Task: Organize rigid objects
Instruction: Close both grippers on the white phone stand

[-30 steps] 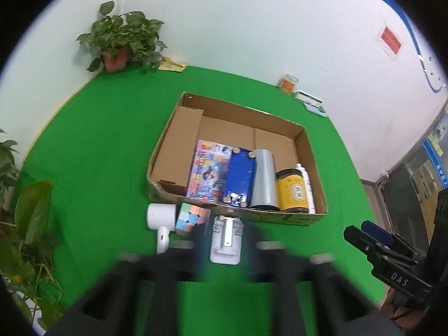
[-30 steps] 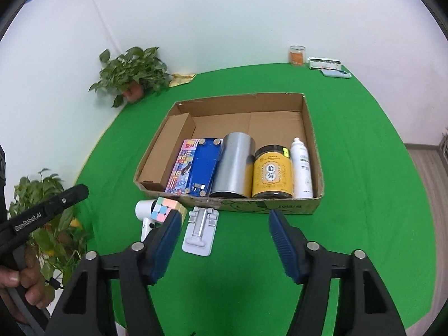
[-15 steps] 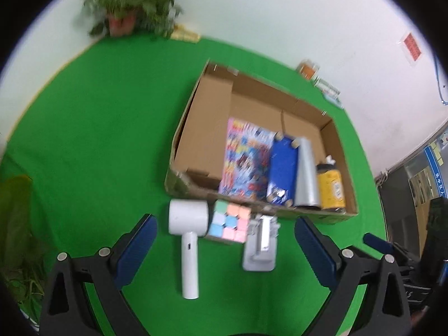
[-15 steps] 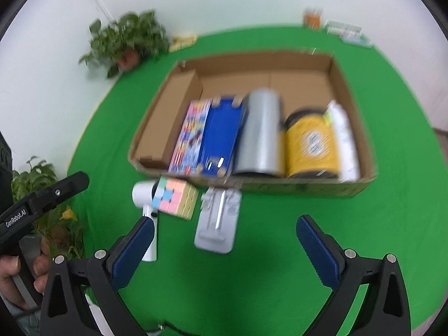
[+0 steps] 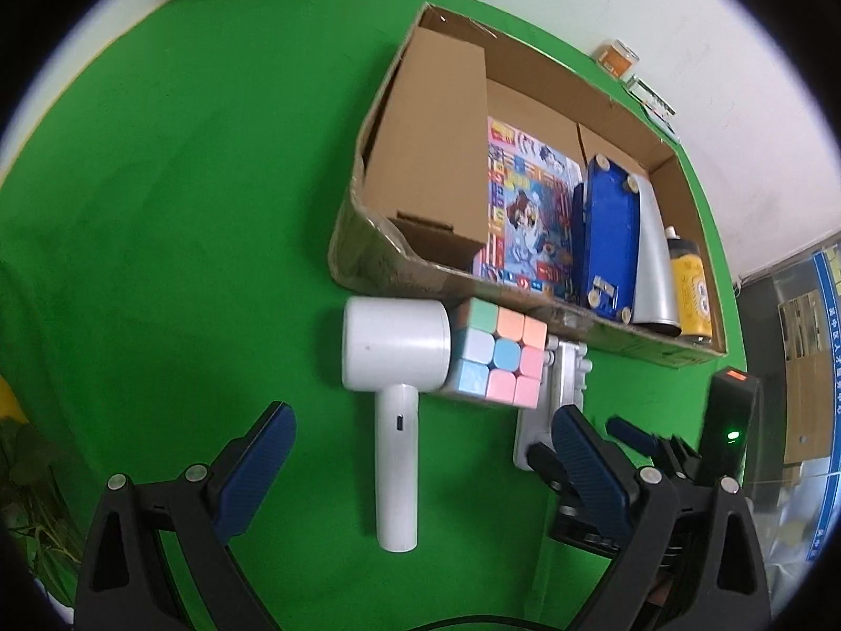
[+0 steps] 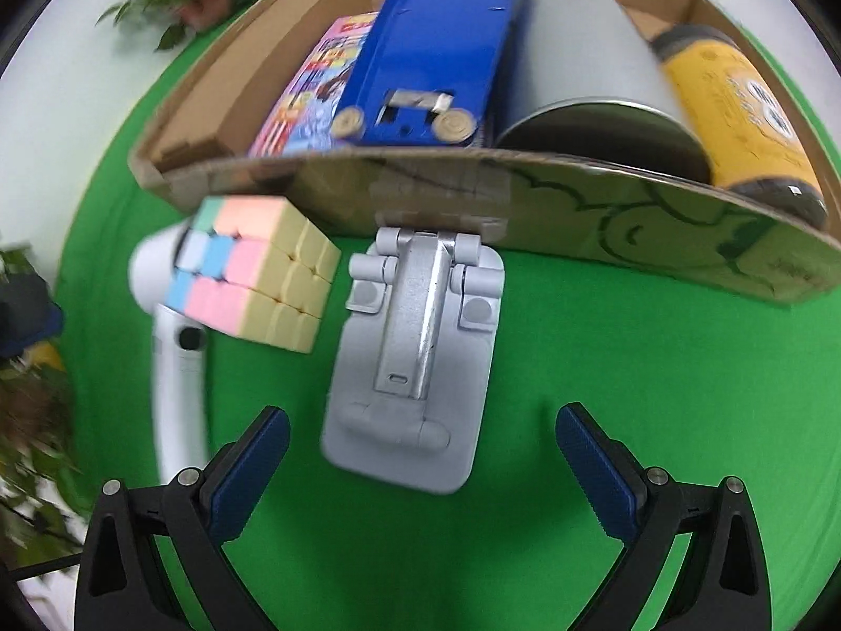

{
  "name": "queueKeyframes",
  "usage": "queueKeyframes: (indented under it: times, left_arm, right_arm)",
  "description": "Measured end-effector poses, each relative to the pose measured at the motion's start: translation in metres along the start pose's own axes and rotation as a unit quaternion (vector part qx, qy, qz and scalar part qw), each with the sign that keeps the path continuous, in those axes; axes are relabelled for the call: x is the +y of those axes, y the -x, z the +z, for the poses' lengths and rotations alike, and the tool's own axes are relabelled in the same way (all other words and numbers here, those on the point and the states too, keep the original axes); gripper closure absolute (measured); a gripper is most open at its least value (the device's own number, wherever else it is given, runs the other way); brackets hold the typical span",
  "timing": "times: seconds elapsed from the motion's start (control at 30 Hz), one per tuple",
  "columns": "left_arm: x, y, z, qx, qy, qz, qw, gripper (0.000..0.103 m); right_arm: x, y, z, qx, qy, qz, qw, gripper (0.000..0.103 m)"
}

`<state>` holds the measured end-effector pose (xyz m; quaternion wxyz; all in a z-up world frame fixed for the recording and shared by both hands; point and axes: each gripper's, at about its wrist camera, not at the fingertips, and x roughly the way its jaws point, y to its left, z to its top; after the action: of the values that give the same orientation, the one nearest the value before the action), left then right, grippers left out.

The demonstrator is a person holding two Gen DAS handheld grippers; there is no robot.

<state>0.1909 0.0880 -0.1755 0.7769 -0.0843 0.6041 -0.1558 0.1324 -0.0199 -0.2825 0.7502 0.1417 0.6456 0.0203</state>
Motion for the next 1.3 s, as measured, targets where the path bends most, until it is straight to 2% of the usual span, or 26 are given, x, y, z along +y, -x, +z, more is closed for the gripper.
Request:
queueKeyframes:
  times: [0.03,0.07,0.13,0.17,0.2,0.27,0.4,0.47,0.67,0.8,0.83,0.87,0.9,0.93,1.0,1.03,1.2,1.3]
  left_arm:
    - [-0.002,-0.002,-0.001,0.001,-0.003,0.002,1.0,0.005]
    - [-0.002,-0.003,-0.002,0.002,-0.002,0.003,1.0,0.005]
    - [-0.005,-0.008,-0.004,0.01,0.005,-0.003,0.9999,0.005]
    - [-0.008,-0.01,-0.005,0.013,0.003,-0.006,0.9999,0.005]
    - [-0.011,-0.011,-0.005,0.013,-0.003,-0.006,0.9999,0.005]
    - [-0.019,-0.014,-0.007,0.017,-0.018,-0.003,0.9997,0.005]
    - [-0.036,-0.028,-0.023,0.055,-0.003,-0.047,0.9974,0.005]
    - [-0.048,-0.039,-0.034,0.078,-0.004,-0.065,0.9948,0.005]
    - [-0.098,-0.087,-0.087,0.167,-0.02,-0.118,0.9787,0.005]
    - [-0.127,-0.107,-0.112,0.187,-0.008,-0.149,0.9711,0.006]
    - [-0.133,-0.111,-0.115,0.192,-0.007,-0.15,0.97,0.01]
    - [-0.141,-0.117,-0.121,0.202,-0.008,-0.15,0.9679,0.021]
    - [-0.146,-0.117,-0.124,0.2,-0.013,-0.146,0.9688,0.02]
    - [-0.153,-0.115,-0.125,0.186,-0.027,-0.143,0.9716,0.026]
    - [-0.16,-0.121,-0.13,0.205,-0.028,-0.146,0.9674,0.049]
    - [-0.162,-0.124,-0.133,0.215,-0.022,-0.151,0.9647,0.066]
    - [-0.164,-0.116,-0.127,0.205,-0.016,-0.137,0.9691,0.068]
    - [-0.166,-0.098,-0.12,0.185,-0.03,-0.14,0.9723,0.068]
  right_arm:
    - [0.001,-0.003,-0.002,-0.01,0.007,-0.01,1.0,0.002]
    - [0.001,-0.007,-0.004,-0.02,0.01,-0.021,1.0,0.007]
    - [-0.002,-0.011,-0.008,-0.033,-0.004,-0.015,0.999,0.011]
    - [0.001,-0.011,-0.011,-0.048,0.009,-0.012,0.999,0.018]
    - [0.003,-0.009,-0.013,-0.057,0.022,-0.003,0.998,0.034]
    - [0.006,-0.005,-0.018,-0.064,0.04,0.014,0.997,0.045]
    - [-0.015,0.0,-0.047,-0.045,0.009,0.056,0.997,0.048]
    - [-0.027,0.005,-0.071,-0.037,0.017,0.069,0.997,0.048]
    - [-0.095,0.024,-0.14,-0.015,-0.041,0.114,0.992,0.048]
    - [-0.125,0.029,-0.161,0.0,-0.093,0.154,0.984,0.048]
    - [-0.13,0.03,-0.164,0.001,-0.11,0.165,0.98,0.048]
    - [-0.134,0.03,-0.165,0.002,-0.127,0.18,0.975,0.048]
    - [-0.145,0.03,-0.164,0.005,-0.145,0.199,0.969,0.048]
    - [-0.148,0.027,-0.165,0.006,-0.156,0.212,0.965,0.048]
    - [-0.15,0.026,-0.168,0.006,-0.163,0.226,0.96,0.048]
    - [-0.149,0.026,-0.17,0.008,-0.163,0.231,0.959,0.048]
    - [-0.15,0.036,-0.171,0.016,-0.174,0.248,0.953,0.048]
    - [-0.146,0.053,-0.165,0.004,-0.155,0.246,0.957,0.048]
